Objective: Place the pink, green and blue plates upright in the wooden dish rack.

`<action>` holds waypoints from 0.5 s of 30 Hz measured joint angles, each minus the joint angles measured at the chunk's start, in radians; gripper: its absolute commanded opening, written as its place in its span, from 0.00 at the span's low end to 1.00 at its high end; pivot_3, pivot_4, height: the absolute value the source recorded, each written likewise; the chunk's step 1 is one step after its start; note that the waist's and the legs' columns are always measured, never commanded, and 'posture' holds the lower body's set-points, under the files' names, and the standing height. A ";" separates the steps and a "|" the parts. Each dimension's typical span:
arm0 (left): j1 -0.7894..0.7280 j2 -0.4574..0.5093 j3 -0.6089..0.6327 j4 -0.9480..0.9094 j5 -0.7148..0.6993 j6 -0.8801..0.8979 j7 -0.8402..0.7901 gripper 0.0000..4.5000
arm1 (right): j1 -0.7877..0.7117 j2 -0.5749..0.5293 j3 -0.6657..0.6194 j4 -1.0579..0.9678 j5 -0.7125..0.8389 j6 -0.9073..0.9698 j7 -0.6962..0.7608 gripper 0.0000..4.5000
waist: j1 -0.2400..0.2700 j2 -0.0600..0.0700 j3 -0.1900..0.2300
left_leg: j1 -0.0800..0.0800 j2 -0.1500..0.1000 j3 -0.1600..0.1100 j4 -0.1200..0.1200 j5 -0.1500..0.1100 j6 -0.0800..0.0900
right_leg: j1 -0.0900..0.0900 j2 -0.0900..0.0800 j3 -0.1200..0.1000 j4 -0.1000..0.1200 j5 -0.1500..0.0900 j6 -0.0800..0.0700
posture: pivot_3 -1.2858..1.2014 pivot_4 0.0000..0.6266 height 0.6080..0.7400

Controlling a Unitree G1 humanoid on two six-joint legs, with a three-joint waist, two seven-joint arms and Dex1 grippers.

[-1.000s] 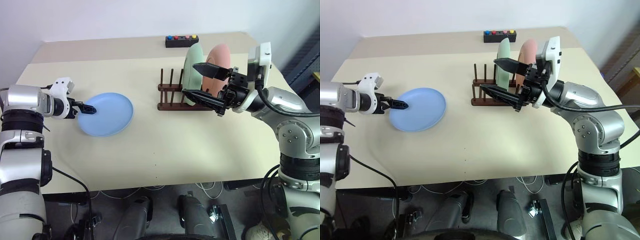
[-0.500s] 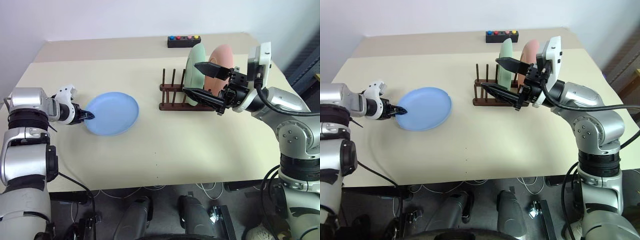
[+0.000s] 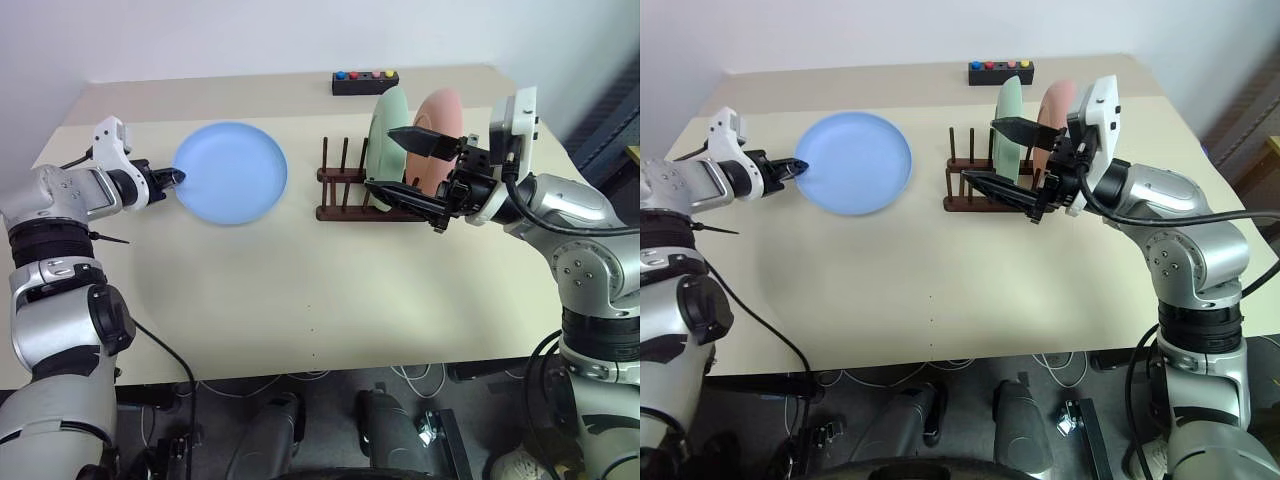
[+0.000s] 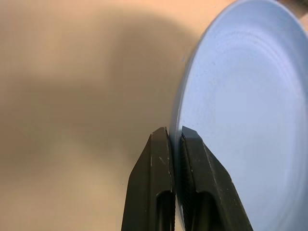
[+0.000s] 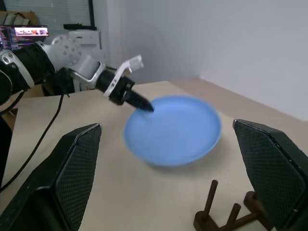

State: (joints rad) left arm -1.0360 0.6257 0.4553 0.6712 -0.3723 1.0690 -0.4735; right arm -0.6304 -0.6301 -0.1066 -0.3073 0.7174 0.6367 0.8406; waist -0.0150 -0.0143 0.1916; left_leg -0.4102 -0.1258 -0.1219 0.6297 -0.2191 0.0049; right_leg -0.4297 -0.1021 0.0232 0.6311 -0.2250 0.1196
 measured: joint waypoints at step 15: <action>0.107 -0.310 0.324 -0.537 -0.366 0.087 0.330 0.01 | -0.139 0.136 0.358 0.073 -0.741 -0.623 -0.230 1.00 | 0.004 -0.002 -0.001 | 0.000 0.000 0.001 0.002 0.004 -0.008 | 0.000 0.001 0.001 0.001 0.000 0.000 | 0.52 0.24 1.00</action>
State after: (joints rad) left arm -0.9290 0.3155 0.7791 0.1347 -0.7386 1.1565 -0.1434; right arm -0.7694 -0.4944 0.2510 -0.2346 -0.0238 0.0138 0.6103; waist -0.0107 -0.0165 0.1903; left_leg -0.4103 -0.1259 -0.1211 0.6312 -0.2152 -0.0029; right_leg -0.4301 -0.1009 0.0238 0.6320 -0.2245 0.1199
